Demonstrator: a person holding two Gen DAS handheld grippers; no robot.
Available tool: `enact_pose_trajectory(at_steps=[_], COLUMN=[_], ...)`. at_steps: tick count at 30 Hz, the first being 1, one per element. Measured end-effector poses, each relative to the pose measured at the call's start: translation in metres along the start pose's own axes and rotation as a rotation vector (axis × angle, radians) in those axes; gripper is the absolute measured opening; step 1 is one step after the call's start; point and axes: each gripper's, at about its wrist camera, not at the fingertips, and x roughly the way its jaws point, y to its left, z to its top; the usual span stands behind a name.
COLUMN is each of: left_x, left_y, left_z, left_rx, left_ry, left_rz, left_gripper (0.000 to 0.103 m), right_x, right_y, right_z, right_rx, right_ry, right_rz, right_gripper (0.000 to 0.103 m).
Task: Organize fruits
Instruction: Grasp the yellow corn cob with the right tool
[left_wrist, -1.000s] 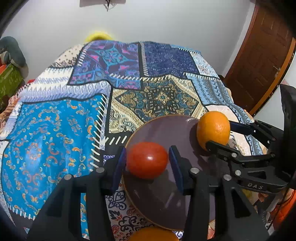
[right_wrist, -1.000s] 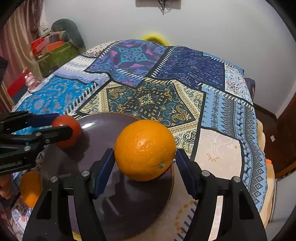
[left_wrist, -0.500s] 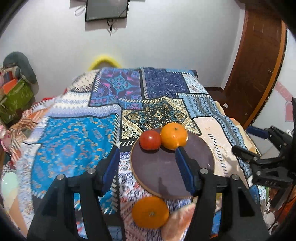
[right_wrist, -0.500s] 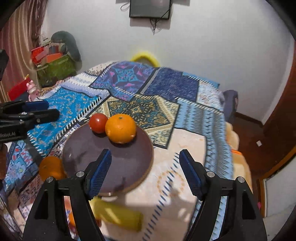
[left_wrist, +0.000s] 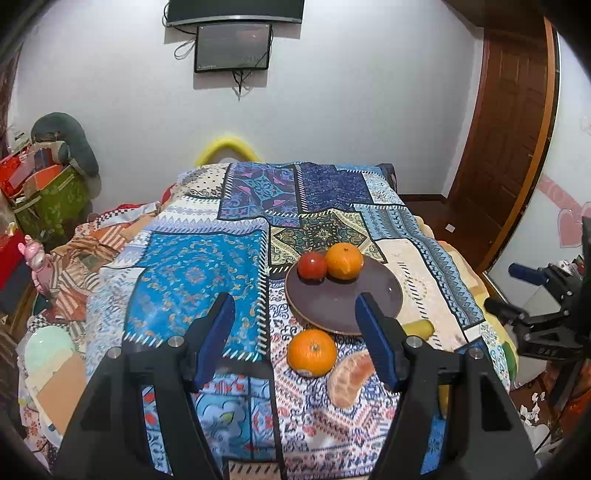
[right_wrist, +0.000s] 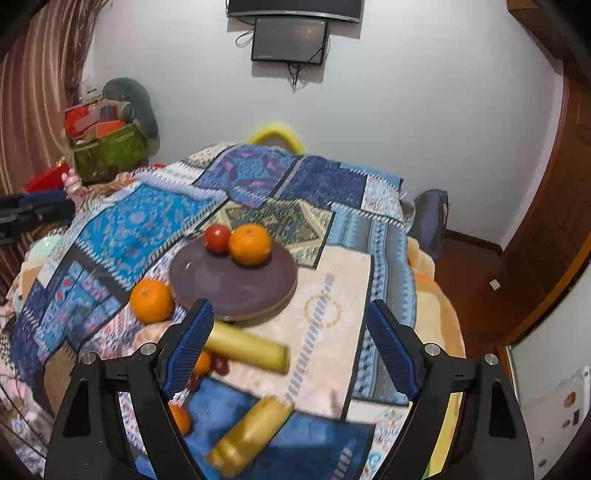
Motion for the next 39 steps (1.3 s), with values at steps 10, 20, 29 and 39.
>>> enact_pose_trajectory(at_steps=[10, 20, 29, 39], left_x=[-0.008, 0.019, 0.033, 0.061], left_y=[-0.006, -0.01, -0.004, -0.008], left_z=[-0.034, -0.063, -0.072, -0.076], left_rx=[0.017, 0.045, 0.022, 0.015], left_ry=[0.046, 0.144, 0.176, 0.233], left_rz=[0.013, 0.03, 0.022, -0.005], left_gripper=[0.072, 0.072, 0.072, 0.072], right_x=[0.016, 0.046, 0.073, 0.074], right_y=[0.012, 0.0, 0.009, 0.007], right_z=[-0.049, -0.091, -0.108, -0.106], right_rx=[0.034, 0.177, 0.183, 0.127], right_ry=[0.13, 0.255, 0.347, 0.299], right_rz=[-0.002, 0.041, 0.079, 0.09], right_gripper=[0.083, 0.083, 0.073, 0.036])
